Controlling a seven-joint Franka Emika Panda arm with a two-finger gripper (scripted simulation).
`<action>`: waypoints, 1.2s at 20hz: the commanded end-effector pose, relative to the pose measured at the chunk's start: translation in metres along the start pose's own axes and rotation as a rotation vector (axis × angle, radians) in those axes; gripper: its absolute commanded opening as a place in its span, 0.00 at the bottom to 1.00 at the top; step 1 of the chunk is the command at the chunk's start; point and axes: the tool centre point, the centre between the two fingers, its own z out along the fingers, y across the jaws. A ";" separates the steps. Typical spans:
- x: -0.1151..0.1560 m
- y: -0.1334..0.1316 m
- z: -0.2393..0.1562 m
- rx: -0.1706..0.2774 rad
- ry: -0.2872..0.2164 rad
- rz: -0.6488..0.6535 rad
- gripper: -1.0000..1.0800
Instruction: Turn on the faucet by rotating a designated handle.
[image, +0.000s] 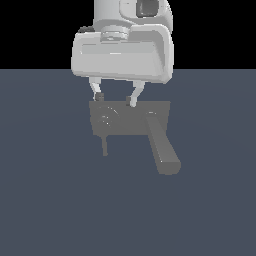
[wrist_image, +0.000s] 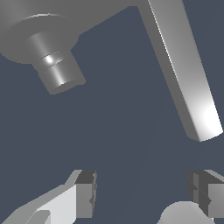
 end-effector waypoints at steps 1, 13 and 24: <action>0.016 -0.027 0.017 0.052 0.010 0.035 0.71; 0.096 -0.052 0.097 0.118 0.049 0.263 0.78; 0.055 -0.123 0.144 0.113 0.032 0.104 0.66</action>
